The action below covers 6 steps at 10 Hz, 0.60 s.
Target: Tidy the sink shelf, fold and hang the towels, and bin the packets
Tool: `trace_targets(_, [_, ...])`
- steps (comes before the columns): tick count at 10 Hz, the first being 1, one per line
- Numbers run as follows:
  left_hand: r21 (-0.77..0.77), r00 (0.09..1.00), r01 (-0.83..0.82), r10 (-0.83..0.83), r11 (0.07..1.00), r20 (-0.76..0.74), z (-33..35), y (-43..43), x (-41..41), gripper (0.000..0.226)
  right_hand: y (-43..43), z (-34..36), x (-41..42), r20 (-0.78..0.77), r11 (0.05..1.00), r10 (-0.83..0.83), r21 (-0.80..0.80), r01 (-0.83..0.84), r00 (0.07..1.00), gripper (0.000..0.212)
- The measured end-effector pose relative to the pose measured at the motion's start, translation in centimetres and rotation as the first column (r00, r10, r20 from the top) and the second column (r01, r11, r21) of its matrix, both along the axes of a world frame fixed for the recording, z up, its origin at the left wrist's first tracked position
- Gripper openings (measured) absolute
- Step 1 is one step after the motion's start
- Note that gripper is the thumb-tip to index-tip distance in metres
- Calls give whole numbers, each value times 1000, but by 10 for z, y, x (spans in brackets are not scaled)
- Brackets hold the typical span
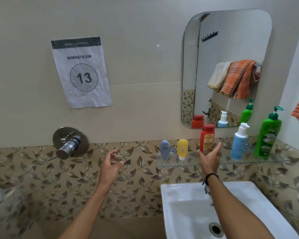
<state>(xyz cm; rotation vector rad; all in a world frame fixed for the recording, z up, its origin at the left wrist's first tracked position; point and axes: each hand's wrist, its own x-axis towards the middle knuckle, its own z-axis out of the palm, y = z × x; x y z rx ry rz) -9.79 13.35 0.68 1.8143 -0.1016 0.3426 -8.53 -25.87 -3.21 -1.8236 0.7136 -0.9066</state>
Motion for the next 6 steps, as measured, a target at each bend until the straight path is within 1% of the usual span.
trace_targets(1, [19, 1000, -17, 17, 1000, -7, 1, 6, -4, 46, 7, 3, -2, 16, 999, -28, -17, 28, 999, 99])
trace_targets(2, [14, 1000, -27, 27, 1000, -5, 1, 11, -3, 48, 9, 1, -3, 29, 998, -55, -16, 56, 998, 95])
trace_targets(3, [10, 999, -40, 40, 999, -5, 1, 14, -1, 48, 7, -1, -4, 15, 999, -42, -6, 42, 999, 97])
trace_targets(4, [20, 999, -42, 42, 999, 3, 2, 14, 2, 50, 6, -3, -3, 5, 999, -43, -6, 43, 999, 107])
trace_targets(5, [19, 1000, -23, 23, 1000, 21, 5, 14, 2, 49, 13, -3, -11, 15, 996, -90, 3, 90, 996, 116])
trace_targets(6, [60, 998, -40, 37, 997, 44, 11, 14, 11, 54, 34, 0, -18, 62, 976, -211, -38, 214, 975, 112])
